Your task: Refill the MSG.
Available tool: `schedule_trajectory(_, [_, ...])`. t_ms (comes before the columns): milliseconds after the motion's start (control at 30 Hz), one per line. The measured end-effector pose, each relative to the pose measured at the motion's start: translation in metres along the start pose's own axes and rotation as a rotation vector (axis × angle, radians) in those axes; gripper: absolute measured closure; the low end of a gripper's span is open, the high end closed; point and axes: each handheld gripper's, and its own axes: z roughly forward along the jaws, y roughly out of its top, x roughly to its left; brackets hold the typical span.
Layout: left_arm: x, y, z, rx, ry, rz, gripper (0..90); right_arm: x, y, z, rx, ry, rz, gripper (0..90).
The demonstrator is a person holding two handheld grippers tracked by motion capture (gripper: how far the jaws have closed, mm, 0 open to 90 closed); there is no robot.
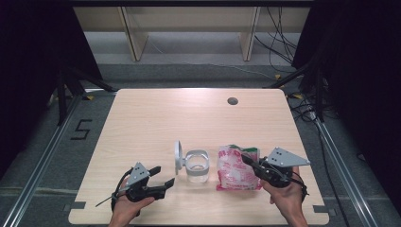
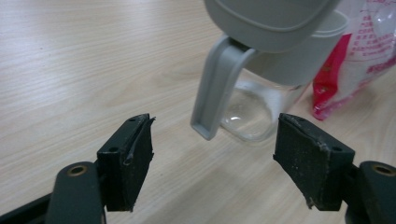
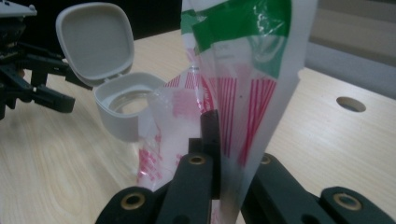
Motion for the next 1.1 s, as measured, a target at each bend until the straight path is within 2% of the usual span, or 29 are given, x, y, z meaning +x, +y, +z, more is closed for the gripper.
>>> schedule_trajectory(33, [-0.005, 0.002, -0.002, -0.007, 0.008, 0.004, 28.2, 0.001, 0.003, -0.002, -0.008, -0.011, -0.028, 90.0])
schedule_trajectory(133, [-0.011, 0.003, -0.004, -0.031, 0.007, -0.004, 28.5, 0.004, 0.004, -0.004, -0.004, -0.032, -0.009, 90.0])
schedule_trajectory(167, [-0.016, 0.003, -0.008, -0.036, 0.011, 0.018, 28.9, 0.002, 0.005, -0.004, -0.011, -0.042, -0.039, 90.0])
schedule_trajectory(200, [-0.016, 0.003, -0.008, -0.036, 0.011, 0.018, 29.7, 0.002, 0.005, -0.004, -0.011, -0.042, -0.039, 90.0])
schedule_trajectory(233, [-0.023, 0.004, -0.009, -0.057, 0.025, 0.048, 30.6, 0.001, 0.005, -0.004, -0.005, -0.041, -0.042, 90.0])
schedule_trajectory(267, [-0.023, 0.004, -0.009, -0.057, 0.025, 0.048, 31.7, 0.001, 0.005, -0.004, -0.005, -0.041, -0.042, 90.0])
schedule_trajectory(300, [-0.033, 0.007, -0.010, -0.083, 0.009, 0.071, 32.2, -0.001, 0.006, -0.006, -0.002, -0.044, -0.057, 90.0])
schedule_trajectory(333, [-0.033, 0.007, -0.010, -0.083, 0.009, 0.071, 32.2, -0.001, 0.006, -0.006, -0.002, -0.044, -0.057, 90.0])
schedule_trajectory(367, [-0.045, 0.008, -0.010, -0.088, -0.016, 0.075, 32.1, -0.001, 0.008, -0.008, -0.017, -0.049, -0.041, 90.0])
schedule_trajectory(400, [-0.051, 0.008, -0.008, -0.094, -0.030, 0.087, 32.2, -0.001, 0.010, -0.010, -0.015, -0.043, -0.035, 90.0])
schedule_trajectory(433, [-0.058, 0.008, -0.007, -0.079, -0.032, 0.105, 32.1, -0.003, 0.012, -0.012, -0.015, -0.044, -0.057, 90.0])
schedule_trajectory(467, [-0.058, 0.008, -0.007, -0.079, -0.032, 0.105, 32.1, -0.003, 0.012, -0.012, -0.015, -0.044, -0.057, 90.0])
schedule_trajectory(500, [-0.069, 0.007, 0.000, -0.098, -0.070, 0.129, 32.1, -0.005, 0.015, -0.015, -0.019, -0.056, -0.067, 90.0])
schedule_trajectory(533, [-0.069, 0.007, 0.000, -0.098, -0.070, 0.129, 31.8, -0.004, 0.016, -0.016, -0.017, -0.058, -0.062, 90.0])
schedule_trajectory(567, [-0.080, 0.006, 0.008, -0.090, -0.109, 0.149, 31.8, -0.003, 0.018, -0.016, -0.019, -0.059, -0.062, 90.0])
schedule_trajectory(633, [-0.089, 0.005, 0.021, -0.059, -0.126, 0.170, 31.8, -0.003, 0.022, -0.018, -0.021, -0.069, -0.077, 90.0])
schedule_trajectory(667, [-0.092, 0.005, 0.027, -0.040, -0.131, 0.172, 31.6, -0.003, 0.024, -0.019, -0.013, -0.052, -0.075, 90.0])
schedule_trajectory(700, [-0.095, 0.004, 0.033, -0.029, -0.132, 0.175, 31.4, -0.002, 0.025, -0.019, -0.025, -0.057, -0.066, 90.0])
schedule_trajectory(733, [-0.097, 0.004, 0.039, -0.027, -0.131, 0.172, 31.3, -0.004, 0.027, -0.021, -0.034, -0.065, -0.092, 90.0])
schedule_trajectory(800, [-0.099, 0.004, 0.044, -0.024, -0.132, 0.169, 31.2, -0.003, 0.029, -0.021, -0.042, -0.057, -0.077, 90.0])
schedule_trajectory(833, [-0.105, 0.005, 0.054, -0.003, -0.154, 0.183, 30.8, -0.002, 0.033, -0.023, -0.054, -0.045, -0.059, 90.0])
schedule_trajectory(867, [-0.105, 0.005, 0.054, -0.003, -0.154, 0.183, 30.8, -0.002, 0.033, -0.023, -0.054, -0.045, -0.059, 90.0])
schedule_trajectory(900, [-0.112, 0.005, 0.066, -0.006, -0.180, 0.158, 30.9, 0.000, 0.038, -0.023, -0.056, -0.026, -0.064, 90.0])
schedule_trajectory(933, [-0.112, 0.005, 0.066, -0.006, -0.180, 0.158, 30.9, 0.000, 0.038, -0.023, -0.056, -0.026, -0.064, 90.0])
schedule_trajectory(967, [-0.118, 0.005, 0.077, 0.011, -0.203, 0.169, 30.9, 0.003, 0.043, -0.023, -0.066, -0.022, -0.081, 90.0])
schedule_trajectory(1000, [-0.118, 0.005, 0.077, 0.011, -0.203, 0.169, 30.8, 0.003, 0.043, -0.023, -0.066, -0.022, -0.081, 90.0])
schedule_trajectory(1033, [-0.124, 0.008, 0.088, 0.016, -0.213, 0.176, 31.0, 0.006, 0.048, -0.023, -0.074, -0.005, -0.083, 90.0])
schedule_trajectory(1067, [-0.124, 0.008, 0.088, 0.016, -0.213, 0.176, 31.4, 0.007, 0.051, -0.024, -0.077, -0.015, -0.095, 90.0])
schedule_trajectory(1100, [-0.127, 0.012, 0.099, 0.014, -0.187, 0.195, 31.3, 0.008, 0.054, -0.024, -0.075, 0.004, -0.089, 90.0])
